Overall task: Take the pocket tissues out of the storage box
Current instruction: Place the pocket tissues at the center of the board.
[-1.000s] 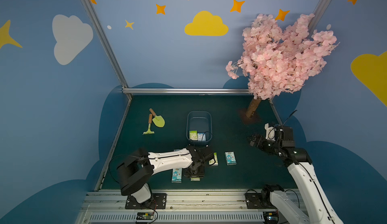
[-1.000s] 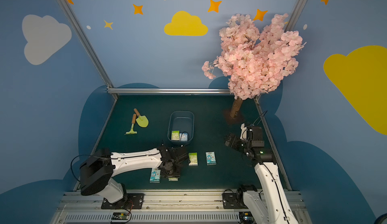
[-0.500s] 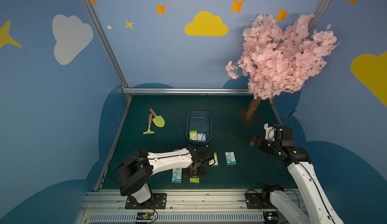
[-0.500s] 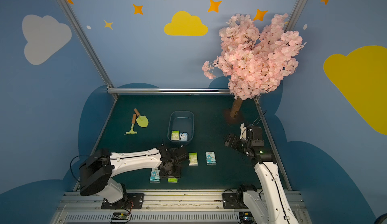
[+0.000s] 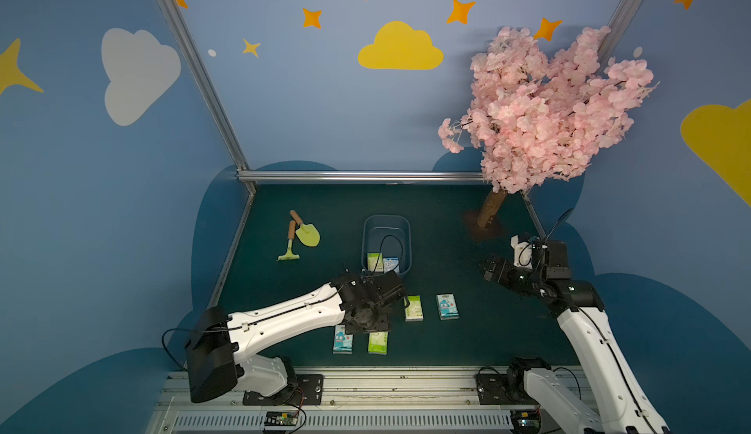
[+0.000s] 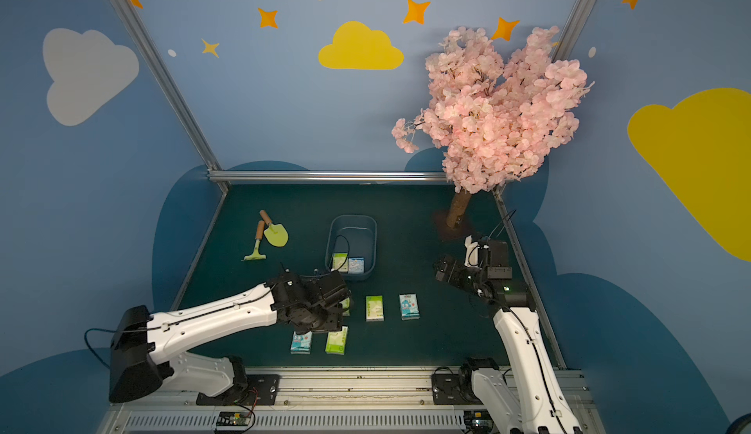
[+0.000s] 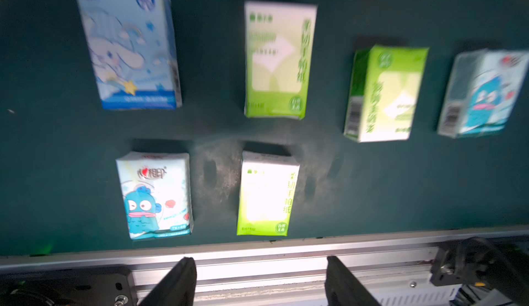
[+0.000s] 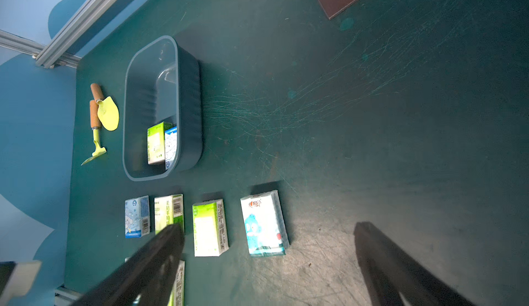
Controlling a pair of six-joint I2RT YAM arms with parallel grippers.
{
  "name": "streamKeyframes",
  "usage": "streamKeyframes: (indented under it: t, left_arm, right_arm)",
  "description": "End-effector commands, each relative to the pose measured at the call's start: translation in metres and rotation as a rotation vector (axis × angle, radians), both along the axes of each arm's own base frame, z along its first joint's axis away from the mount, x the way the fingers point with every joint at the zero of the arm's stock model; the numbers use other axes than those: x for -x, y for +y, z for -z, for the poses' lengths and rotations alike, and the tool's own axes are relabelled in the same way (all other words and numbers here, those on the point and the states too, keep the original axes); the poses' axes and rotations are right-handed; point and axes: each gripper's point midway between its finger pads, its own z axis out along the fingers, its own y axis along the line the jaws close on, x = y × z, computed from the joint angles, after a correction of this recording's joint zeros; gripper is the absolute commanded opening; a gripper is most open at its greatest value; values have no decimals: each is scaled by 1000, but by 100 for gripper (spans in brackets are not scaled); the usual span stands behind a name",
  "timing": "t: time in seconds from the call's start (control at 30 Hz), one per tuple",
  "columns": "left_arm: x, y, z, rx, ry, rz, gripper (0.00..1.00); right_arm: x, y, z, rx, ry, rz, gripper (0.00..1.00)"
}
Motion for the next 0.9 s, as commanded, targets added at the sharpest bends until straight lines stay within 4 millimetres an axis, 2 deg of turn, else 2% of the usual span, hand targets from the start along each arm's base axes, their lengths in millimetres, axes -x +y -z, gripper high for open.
streamKeyframes:
  t: [0.0,0.2,0.37,0.6,0.87]
  left_arm:
    - [-18,25,-27,-28,-102,-31,75]
    - [-50,39,-65,157,-198,-131,74]
    - [-72,52,-82,298,-244,-187,73]
    - [-97,61,-84,472,-214,-208,73]
    - [-129,76,-68,699,-164,-260,72]
  right_arm:
    - [-6,8,-18,-23,-38,-52,98]
    - [-22,22,-28,-91,-33,-42,98]
    - [-28,45,-32,-87,-9,-109,98]
    - [-37,82,-32,-49,34,-182,98]
    - [-39,139,-20,-40,118,-261,98]
